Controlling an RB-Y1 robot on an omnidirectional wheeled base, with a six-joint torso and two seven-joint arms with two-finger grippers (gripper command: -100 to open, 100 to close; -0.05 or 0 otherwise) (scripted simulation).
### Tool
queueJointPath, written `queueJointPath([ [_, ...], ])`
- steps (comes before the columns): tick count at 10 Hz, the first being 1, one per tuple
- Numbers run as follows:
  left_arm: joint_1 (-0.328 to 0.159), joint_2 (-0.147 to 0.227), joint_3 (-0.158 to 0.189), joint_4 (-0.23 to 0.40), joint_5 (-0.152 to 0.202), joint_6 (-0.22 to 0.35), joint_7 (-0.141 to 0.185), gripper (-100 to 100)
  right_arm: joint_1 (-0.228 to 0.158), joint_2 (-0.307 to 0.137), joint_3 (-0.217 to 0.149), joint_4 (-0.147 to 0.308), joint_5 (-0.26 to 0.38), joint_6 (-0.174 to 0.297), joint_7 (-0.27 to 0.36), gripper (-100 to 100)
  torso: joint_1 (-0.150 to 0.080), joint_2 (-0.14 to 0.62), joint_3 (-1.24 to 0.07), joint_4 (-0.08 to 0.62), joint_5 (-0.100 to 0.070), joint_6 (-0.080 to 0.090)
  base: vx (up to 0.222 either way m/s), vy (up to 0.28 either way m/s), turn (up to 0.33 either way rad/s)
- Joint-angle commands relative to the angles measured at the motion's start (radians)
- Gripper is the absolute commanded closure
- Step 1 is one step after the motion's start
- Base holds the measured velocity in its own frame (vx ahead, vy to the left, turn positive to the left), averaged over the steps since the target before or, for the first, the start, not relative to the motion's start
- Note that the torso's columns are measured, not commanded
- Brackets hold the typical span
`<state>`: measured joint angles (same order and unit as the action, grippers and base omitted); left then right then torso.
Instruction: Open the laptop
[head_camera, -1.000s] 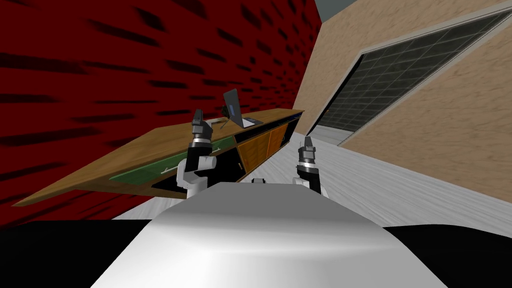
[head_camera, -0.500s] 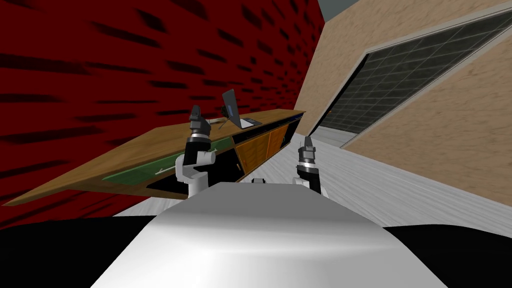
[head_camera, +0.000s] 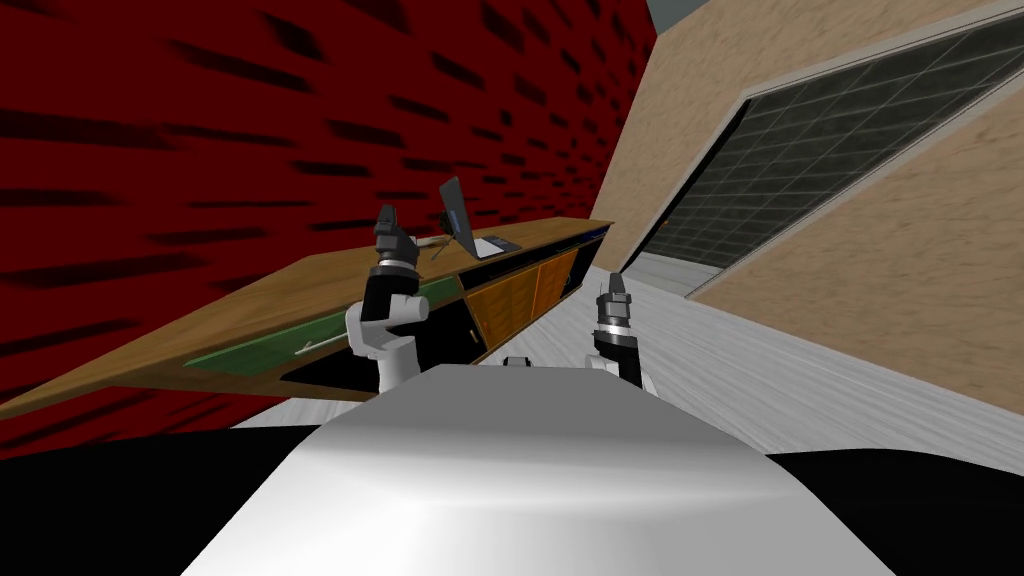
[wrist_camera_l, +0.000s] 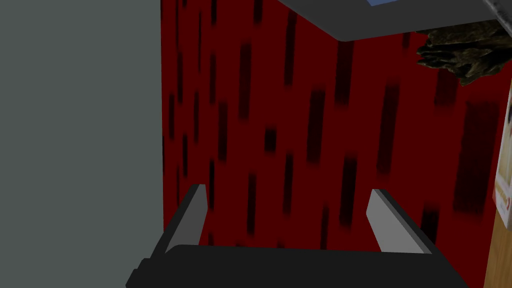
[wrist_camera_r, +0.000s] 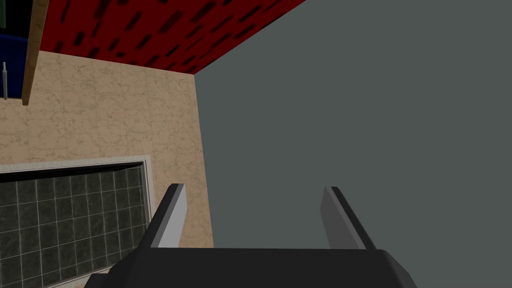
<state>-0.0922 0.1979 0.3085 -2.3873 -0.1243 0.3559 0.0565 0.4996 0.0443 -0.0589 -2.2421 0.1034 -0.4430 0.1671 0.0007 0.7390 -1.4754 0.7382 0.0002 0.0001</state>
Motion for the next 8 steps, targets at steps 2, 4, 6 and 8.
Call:
queueJointPath([
  [2,-0.098,0.007,0.036,0.005,-0.006,0.113,0.017,-100,0.0,0.0,0.0,0.0,0.0,0.0,0.0,0,-0.001,-0.002,-0.001,0.0,0.0,0.0,0.047,-0.074,0.069],
  [4,-0.108,0.007,0.036,0.005,-0.006,0.158,0.017,-100,0.0,0.0,0.0,0.0,0.0,0.0,0.0,0,-0.001,-0.002,-0.001,-0.001,0.0,0.0,0.041,-0.062,0.02],
  [6,-0.163,0.009,0.052,0.01,-0.007,0.222,0.025,-100,0.0,0.0,0.0,0.0,0.0,0.0,0.0,0,0.0,0.001,0.001,0.0,0.0,0.0,0.018,-0.061,0.063],
  [8,-0.212,0.01,0.068,0.016,-0.008,0.27,0.035,-100,0.0,0.0,0.0,0.0,0.0,0.0,0.0,0,0.001,-0.001,-0.001,0.0,0.0,0.0,0.036,-0.042,0.053],
])
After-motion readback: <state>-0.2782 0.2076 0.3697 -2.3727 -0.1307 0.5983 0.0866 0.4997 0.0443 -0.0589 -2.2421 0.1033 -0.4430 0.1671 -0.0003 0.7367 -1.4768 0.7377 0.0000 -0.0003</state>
